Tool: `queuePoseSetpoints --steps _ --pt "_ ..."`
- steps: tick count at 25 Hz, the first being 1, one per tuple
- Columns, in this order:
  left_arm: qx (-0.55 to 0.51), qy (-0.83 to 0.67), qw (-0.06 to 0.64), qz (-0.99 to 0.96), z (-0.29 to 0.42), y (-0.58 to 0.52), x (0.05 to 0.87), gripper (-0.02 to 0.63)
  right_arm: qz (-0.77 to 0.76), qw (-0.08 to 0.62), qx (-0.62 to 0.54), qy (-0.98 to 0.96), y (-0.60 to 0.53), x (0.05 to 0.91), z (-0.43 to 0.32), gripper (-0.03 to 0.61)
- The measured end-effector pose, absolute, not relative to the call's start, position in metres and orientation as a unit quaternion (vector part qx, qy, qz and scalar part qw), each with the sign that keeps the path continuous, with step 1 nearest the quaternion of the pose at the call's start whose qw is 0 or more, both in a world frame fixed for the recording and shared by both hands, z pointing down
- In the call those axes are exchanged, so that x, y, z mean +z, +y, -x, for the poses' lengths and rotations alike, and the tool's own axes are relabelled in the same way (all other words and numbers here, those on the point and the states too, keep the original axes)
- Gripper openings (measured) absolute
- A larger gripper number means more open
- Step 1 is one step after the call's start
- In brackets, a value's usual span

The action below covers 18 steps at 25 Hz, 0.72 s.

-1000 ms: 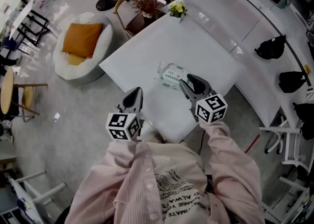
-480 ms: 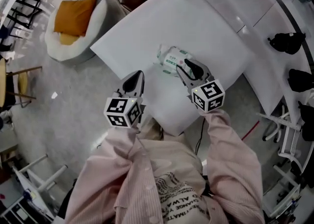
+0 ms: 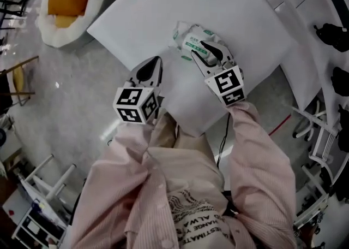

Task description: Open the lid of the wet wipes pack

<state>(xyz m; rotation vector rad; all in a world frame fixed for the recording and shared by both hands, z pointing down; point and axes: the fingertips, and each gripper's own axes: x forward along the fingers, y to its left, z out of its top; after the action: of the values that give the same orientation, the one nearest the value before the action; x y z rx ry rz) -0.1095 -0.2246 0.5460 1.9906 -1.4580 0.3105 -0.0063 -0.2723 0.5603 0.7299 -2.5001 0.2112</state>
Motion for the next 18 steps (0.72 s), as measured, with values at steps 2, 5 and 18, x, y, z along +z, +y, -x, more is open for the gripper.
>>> queuePoseSetpoints --steps 2,5,18 --pt "0.118 -0.554 0.328 -0.756 0.107 -0.225 0.553 0.000 -0.260 0.277 0.066 -0.923 -0.271 0.568 0.008 0.124" --pt "0.119 -0.551 0.334 -0.756 0.103 -0.226 0.562 0.000 -0.246 0.300 0.048 -0.920 -0.271 0.580 0.009 0.124" --pt "0.117 -0.546 0.355 -0.750 0.096 -0.231 0.581 0.000 -0.214 0.363 -0.007 -0.907 -0.264 0.607 0.006 0.124"
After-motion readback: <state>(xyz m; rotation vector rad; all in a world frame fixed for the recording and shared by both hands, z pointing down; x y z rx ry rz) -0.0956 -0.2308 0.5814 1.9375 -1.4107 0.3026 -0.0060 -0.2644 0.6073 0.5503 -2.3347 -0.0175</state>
